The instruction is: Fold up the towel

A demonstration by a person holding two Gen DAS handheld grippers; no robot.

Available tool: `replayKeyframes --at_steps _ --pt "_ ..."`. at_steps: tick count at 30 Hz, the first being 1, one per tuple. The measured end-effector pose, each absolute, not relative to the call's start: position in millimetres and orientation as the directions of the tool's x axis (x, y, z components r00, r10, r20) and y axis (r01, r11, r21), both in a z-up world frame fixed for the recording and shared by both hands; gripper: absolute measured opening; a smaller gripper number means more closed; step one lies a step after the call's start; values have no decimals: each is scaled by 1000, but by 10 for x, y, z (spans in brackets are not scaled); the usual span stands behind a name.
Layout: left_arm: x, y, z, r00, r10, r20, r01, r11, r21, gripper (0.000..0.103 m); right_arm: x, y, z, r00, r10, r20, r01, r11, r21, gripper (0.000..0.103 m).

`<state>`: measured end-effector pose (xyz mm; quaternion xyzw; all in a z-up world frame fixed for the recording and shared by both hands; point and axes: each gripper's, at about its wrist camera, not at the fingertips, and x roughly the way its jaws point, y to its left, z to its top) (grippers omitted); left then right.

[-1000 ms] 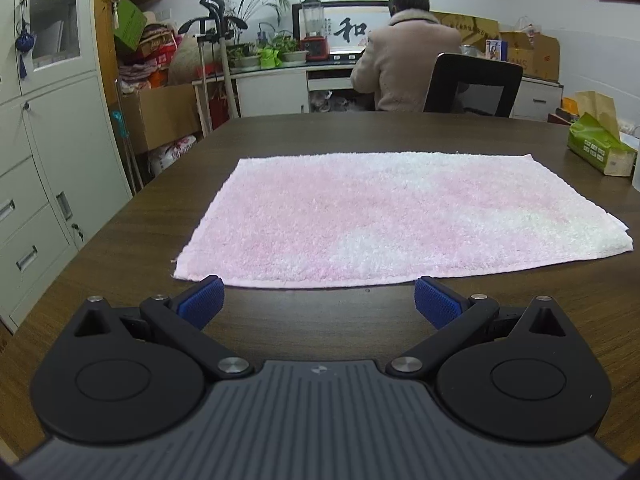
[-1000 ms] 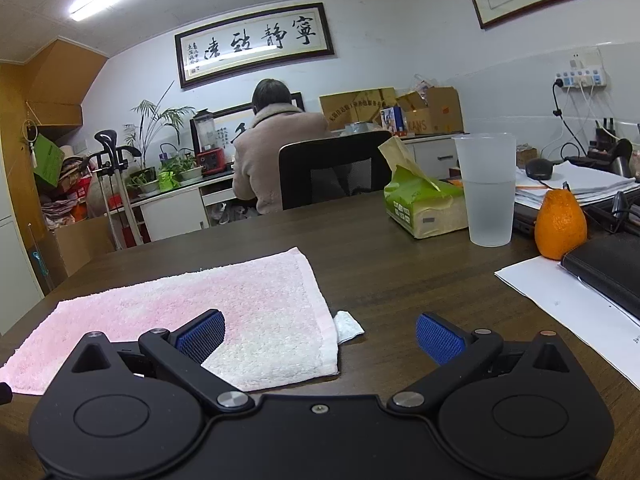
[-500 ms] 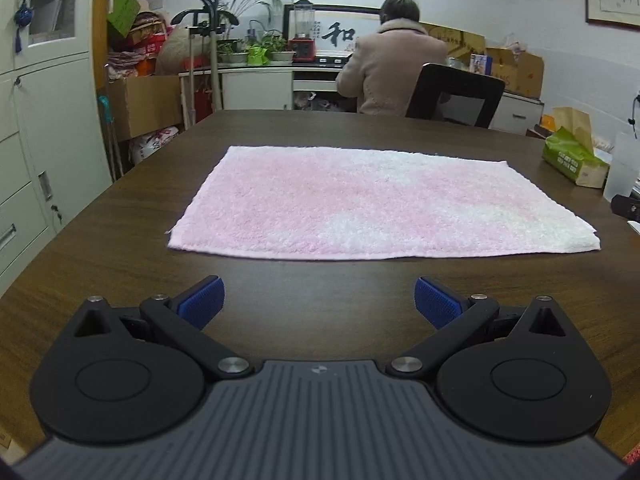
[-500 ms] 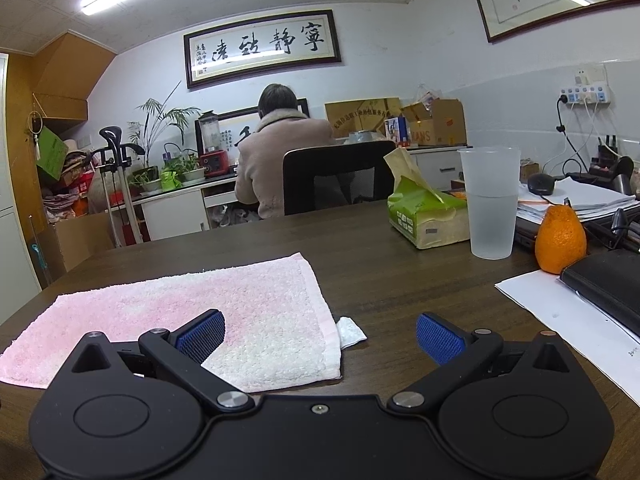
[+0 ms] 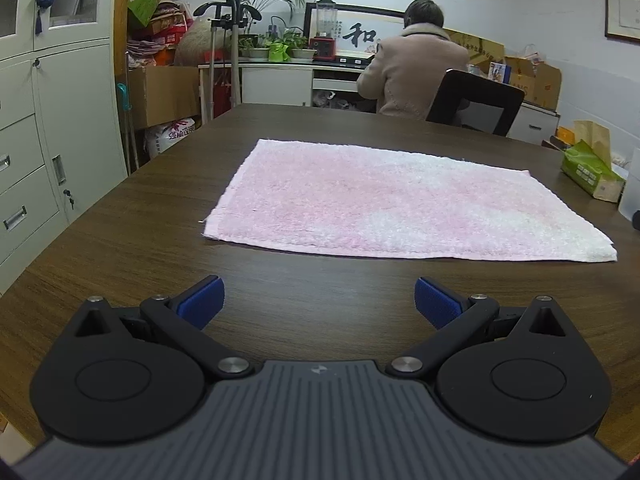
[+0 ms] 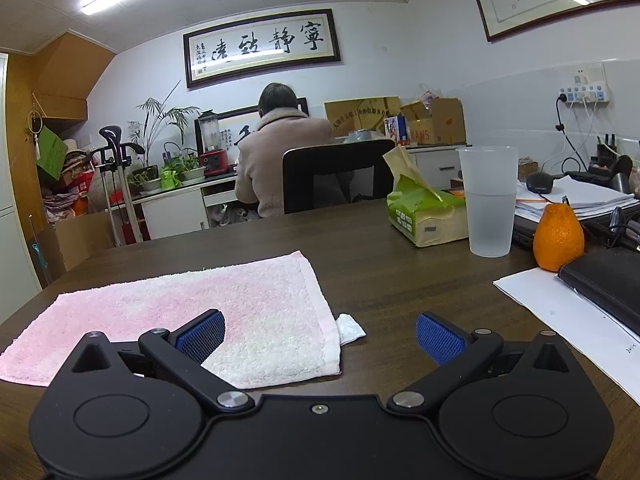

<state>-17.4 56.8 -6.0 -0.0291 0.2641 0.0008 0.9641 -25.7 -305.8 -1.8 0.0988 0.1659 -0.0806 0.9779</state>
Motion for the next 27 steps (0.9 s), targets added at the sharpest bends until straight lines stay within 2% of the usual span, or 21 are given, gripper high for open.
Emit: replayKeyframes --at_steps 14,23,27 --pt "79 996 1 878 -38 -478 24 999 -35 103 -187 -2948 -6 935 -57 -351 106 987 121 102" --pt "377 1219 -82 850 -79 -521 37 995 -90 103 -125 -2969 85 933 -24 -359 81 986 146 102" --pt "454 1245 -102 845 -64 -531 34 997 -68 103 -74 -2938 148 932 -15 -362 62 991 119 102"
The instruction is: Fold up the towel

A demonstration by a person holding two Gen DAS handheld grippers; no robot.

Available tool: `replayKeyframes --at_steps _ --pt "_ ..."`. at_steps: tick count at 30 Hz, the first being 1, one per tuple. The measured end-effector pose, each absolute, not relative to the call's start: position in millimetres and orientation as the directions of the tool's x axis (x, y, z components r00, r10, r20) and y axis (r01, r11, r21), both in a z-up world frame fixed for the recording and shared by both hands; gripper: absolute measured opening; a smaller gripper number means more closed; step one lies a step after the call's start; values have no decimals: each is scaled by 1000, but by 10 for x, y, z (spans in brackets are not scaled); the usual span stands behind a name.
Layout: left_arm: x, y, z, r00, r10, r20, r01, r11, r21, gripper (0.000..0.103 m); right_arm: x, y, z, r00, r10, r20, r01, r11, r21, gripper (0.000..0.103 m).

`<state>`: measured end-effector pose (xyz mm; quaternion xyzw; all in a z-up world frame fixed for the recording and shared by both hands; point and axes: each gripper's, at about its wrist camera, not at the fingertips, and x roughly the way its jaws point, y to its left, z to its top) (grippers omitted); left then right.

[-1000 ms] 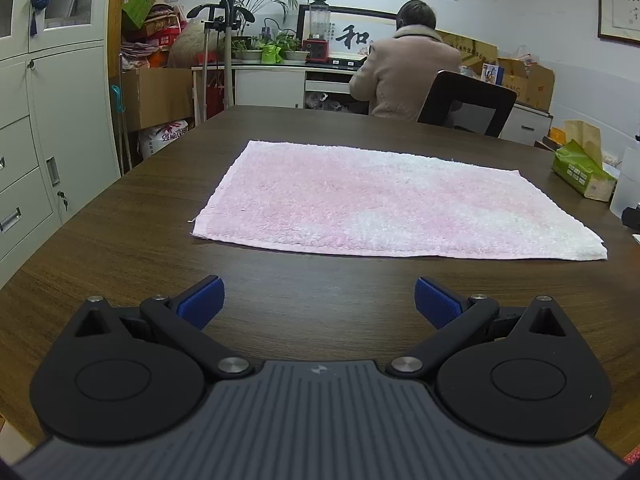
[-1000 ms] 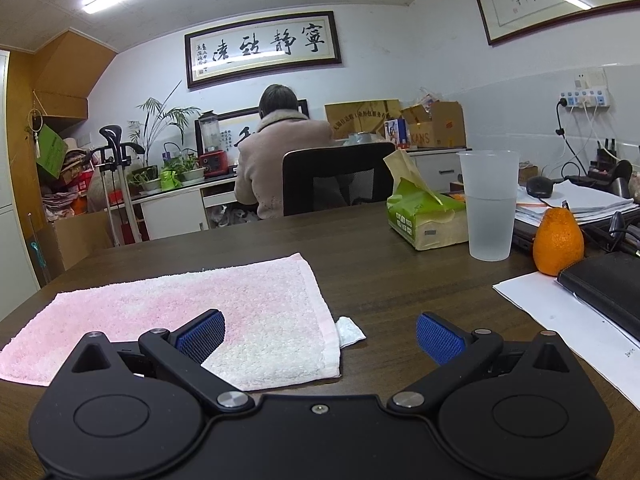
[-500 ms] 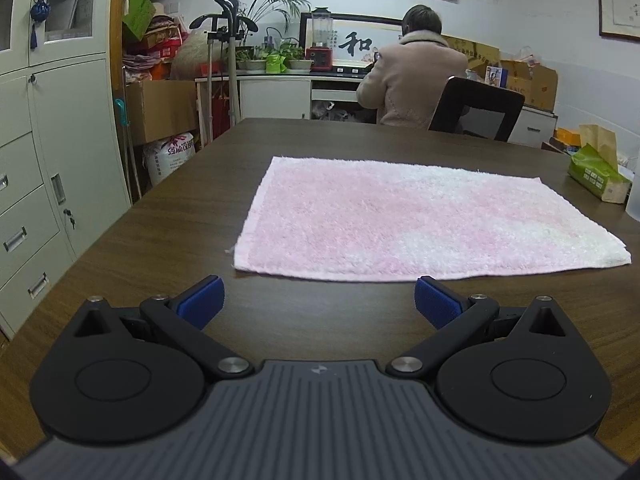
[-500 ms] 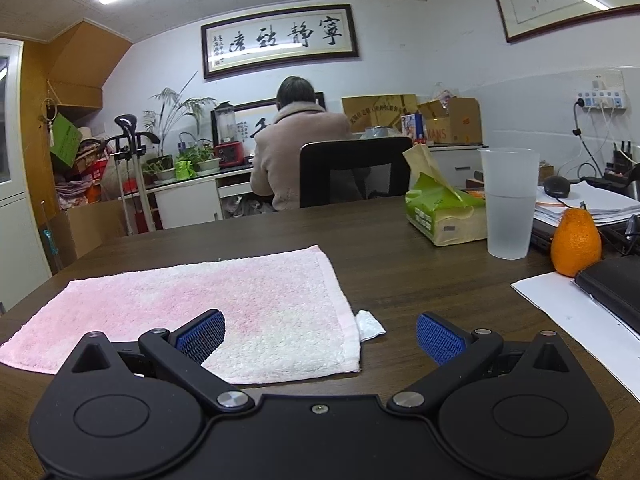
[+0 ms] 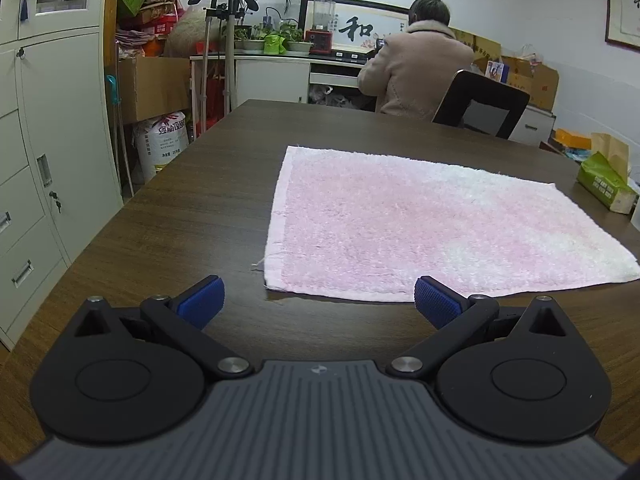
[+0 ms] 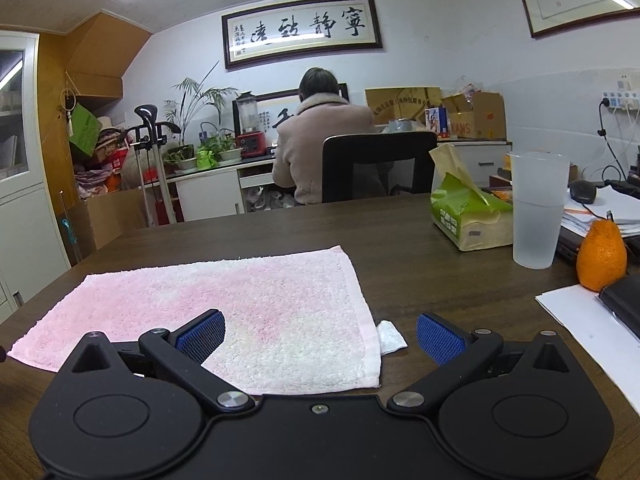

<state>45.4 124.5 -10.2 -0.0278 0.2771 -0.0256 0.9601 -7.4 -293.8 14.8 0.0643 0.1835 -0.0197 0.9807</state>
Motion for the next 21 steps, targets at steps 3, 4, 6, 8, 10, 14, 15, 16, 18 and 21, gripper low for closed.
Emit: replayKeyframes --at_steps 3,4,6,8,10,14,15,16,18,21 --pt "492 1259 -98 844 -61 -533 31 997 -64 103 -70 -2931 187 934 -10 -358 51 993 104 102" --pt "506 1264 -100 843 -57 -535 28 998 -62 103 -66 -2935 190 934 -7 -356 46 994 103 102" --pt "538 1272 -108 840 -49 -540 21 998 -58 103 -59 -2931 191 934 -10 -358 47 994 95 102" --pt "564 1280 -115 837 -46 -545 16 998 -59 103 -18 -2923 171 926 -29 -377 65 994 85 102" --pt "571 1284 -121 835 -51 -548 17 998 -66 103 10 -2931 151 919 -35 -394 76 993 91 102" --pt "578 1244 -105 831 -58 -553 24 997 -70 103 6 -2916 133 913 -29 -407 68 994 82 102" --pt "574 1218 -92 833 -64 -550 32 997 -67 103 0 -2910 134 913 -29 -407 67 994 81 102" --pt "565 1191 -79 838 -70 -542 43 997 -62 103 -4 -2908 132 913 -27 -406 66 994 83 102" --pt "553 1145 -59 844 -73 -531 54 997 -52 103 -18 -2894 137 914 -25 -404 66 994 87 102" --pt "550 1107 -48 848 -63 -526 53 998 -34 103 10 -2862 97 904 -31 -427 67 995 68 102"
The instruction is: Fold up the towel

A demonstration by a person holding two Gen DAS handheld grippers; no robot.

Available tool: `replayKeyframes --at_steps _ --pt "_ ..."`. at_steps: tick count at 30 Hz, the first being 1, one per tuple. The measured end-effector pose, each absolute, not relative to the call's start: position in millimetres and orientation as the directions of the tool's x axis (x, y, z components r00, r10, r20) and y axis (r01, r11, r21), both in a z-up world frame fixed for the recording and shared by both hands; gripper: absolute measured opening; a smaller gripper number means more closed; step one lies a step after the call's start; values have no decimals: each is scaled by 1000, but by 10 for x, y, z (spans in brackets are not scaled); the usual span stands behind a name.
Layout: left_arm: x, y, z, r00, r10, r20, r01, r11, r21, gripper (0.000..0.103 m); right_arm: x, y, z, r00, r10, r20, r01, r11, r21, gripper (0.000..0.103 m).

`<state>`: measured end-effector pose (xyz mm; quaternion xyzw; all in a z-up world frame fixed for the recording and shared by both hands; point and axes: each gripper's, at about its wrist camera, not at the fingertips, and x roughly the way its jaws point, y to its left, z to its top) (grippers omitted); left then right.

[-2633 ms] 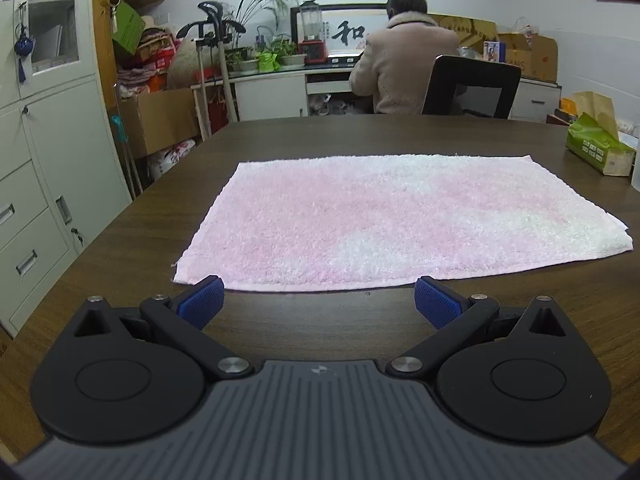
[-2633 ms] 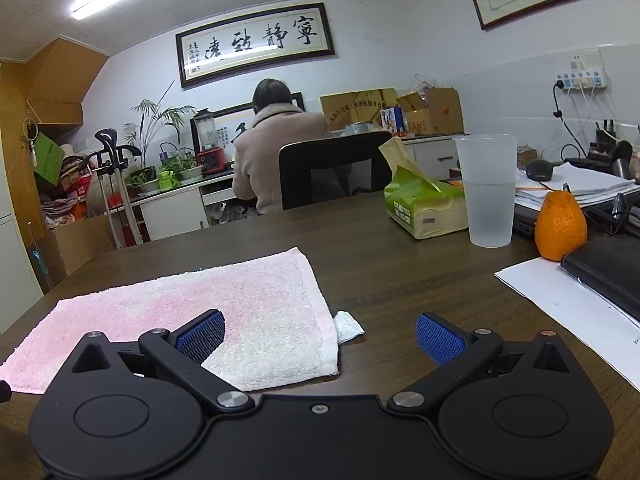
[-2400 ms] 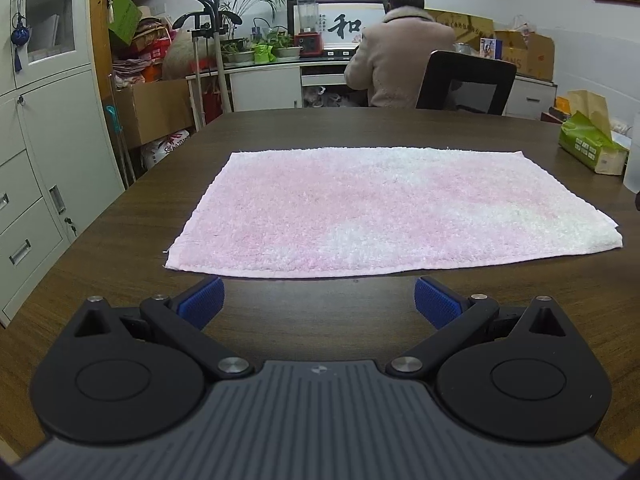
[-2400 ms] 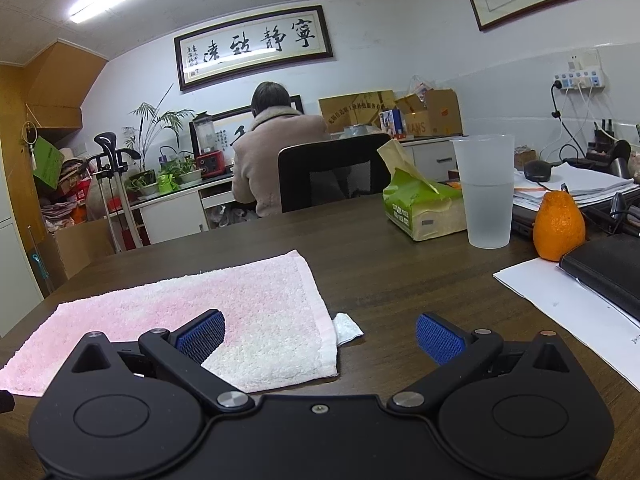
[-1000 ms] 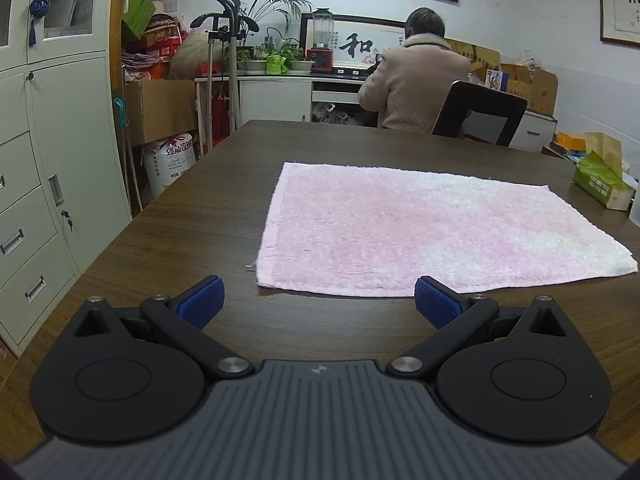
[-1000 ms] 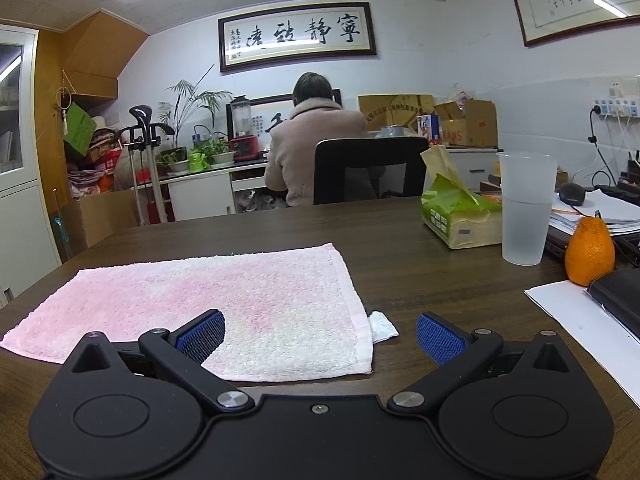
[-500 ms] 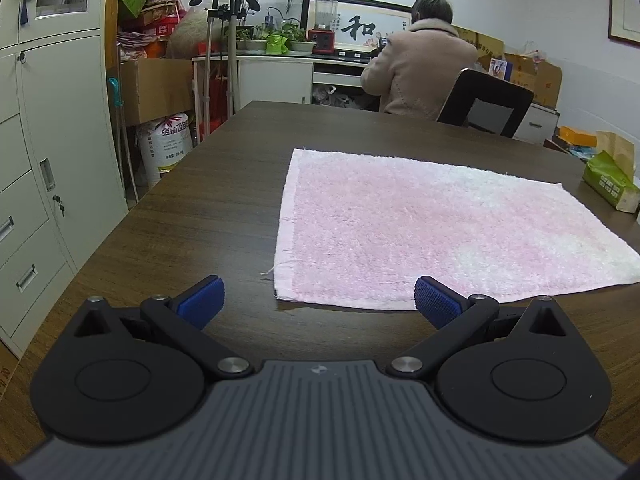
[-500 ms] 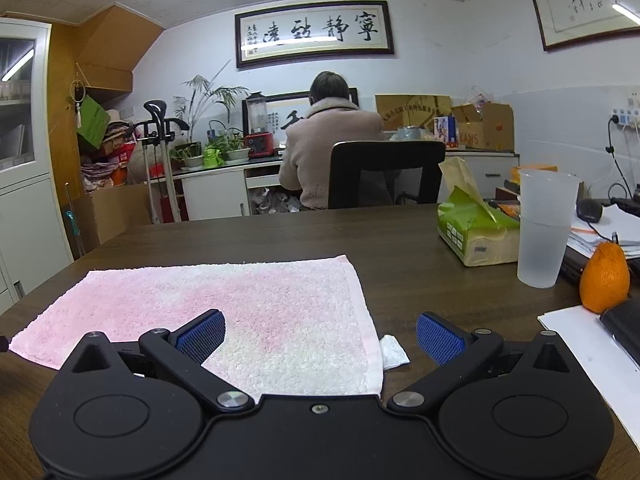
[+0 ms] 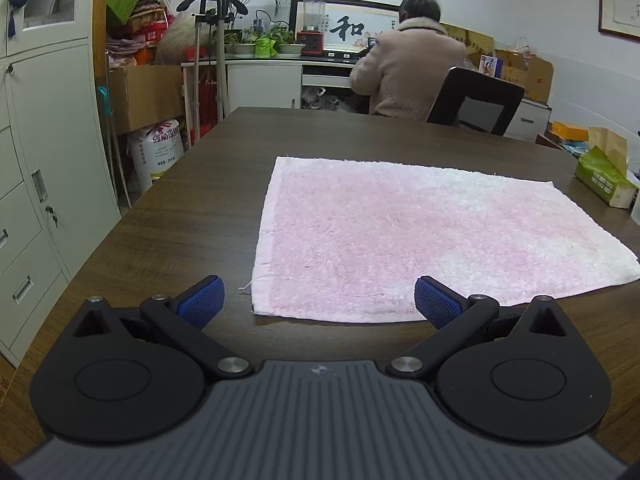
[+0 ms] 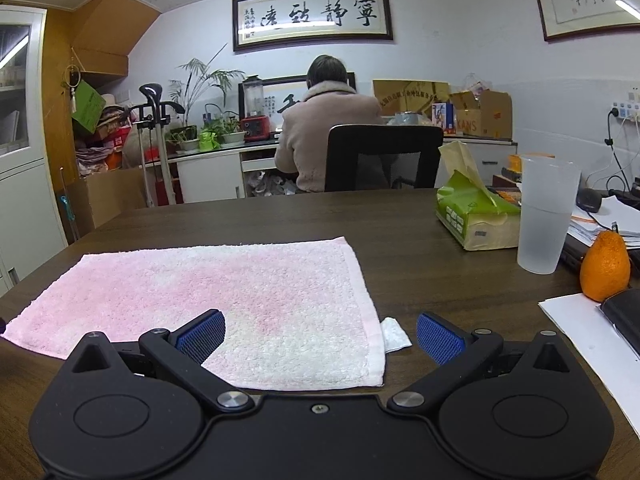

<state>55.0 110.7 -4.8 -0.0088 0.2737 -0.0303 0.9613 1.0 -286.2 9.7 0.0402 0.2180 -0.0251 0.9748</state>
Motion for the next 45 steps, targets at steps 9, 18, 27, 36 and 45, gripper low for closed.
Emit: replayKeyframes --at_steps 9,18,27,36,45 --pt "632 720 270 853 -151 -500 164 986 -17 103 62 -2926 19 880 -35 -474 94 990 102 102" --pt "629 99 344 866 -181 -465 262 958 116 103 -55 -2941 34 883 -18 -470 90 987 132 102" --pt "527 -17 381 819 -250 -517 351 930 107 103 -138 -2959 136 887 -20 -461 77 992 105 102" --pt "555 -165 391 806 -268 -529 383 916 120 103 -271 -2896 153 885 -11 -465 63 993 97 102" --pt "749 -511 561 767 -339 -546 480 867 136 103 -318 -2859 304 876 -65 -478 104 993 54 102"
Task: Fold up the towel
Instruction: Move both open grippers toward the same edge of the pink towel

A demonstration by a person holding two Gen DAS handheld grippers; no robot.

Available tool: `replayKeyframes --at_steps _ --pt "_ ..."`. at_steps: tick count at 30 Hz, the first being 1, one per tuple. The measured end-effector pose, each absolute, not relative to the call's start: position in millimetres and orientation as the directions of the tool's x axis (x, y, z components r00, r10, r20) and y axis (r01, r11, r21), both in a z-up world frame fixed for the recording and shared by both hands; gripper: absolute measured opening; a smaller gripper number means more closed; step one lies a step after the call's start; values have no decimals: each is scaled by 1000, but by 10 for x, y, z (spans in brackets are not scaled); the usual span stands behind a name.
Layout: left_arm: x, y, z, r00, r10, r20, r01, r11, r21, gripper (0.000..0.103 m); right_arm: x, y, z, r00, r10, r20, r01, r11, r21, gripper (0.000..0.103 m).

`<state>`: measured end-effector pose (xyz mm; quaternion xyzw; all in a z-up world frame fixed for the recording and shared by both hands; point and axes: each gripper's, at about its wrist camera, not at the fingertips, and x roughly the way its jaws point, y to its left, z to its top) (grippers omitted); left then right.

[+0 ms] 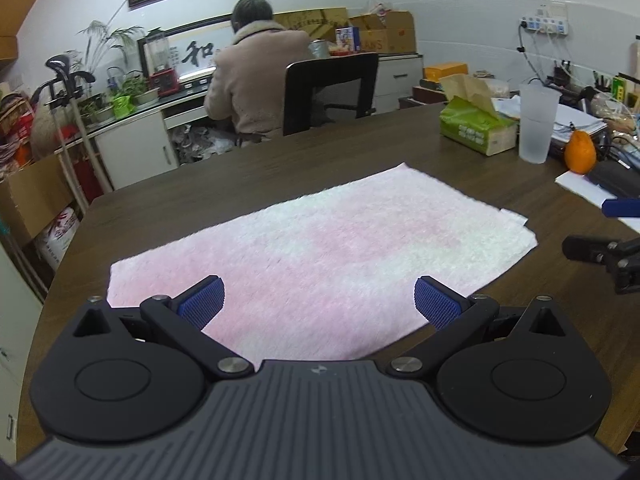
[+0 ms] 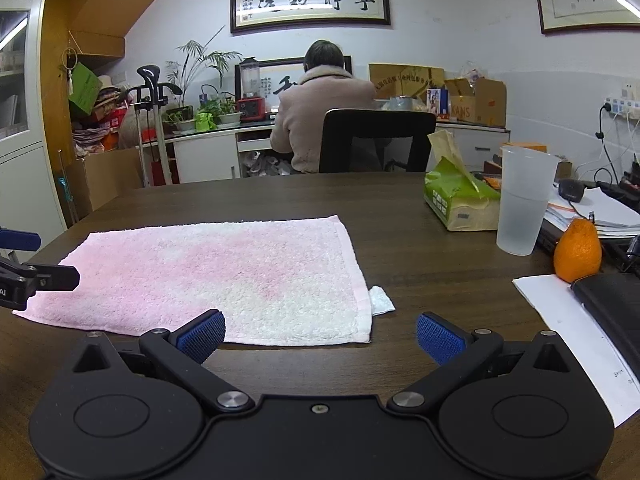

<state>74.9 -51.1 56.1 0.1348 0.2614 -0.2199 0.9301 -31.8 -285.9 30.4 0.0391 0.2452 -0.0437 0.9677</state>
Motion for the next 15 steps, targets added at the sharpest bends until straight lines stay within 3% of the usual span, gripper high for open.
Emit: replayKeyframes --at_steps 15 --pt "2176 -1754 679 647 -352 -677 615 766 189 103 164 -2991 10 813 -26 -581 148 975 163 97"
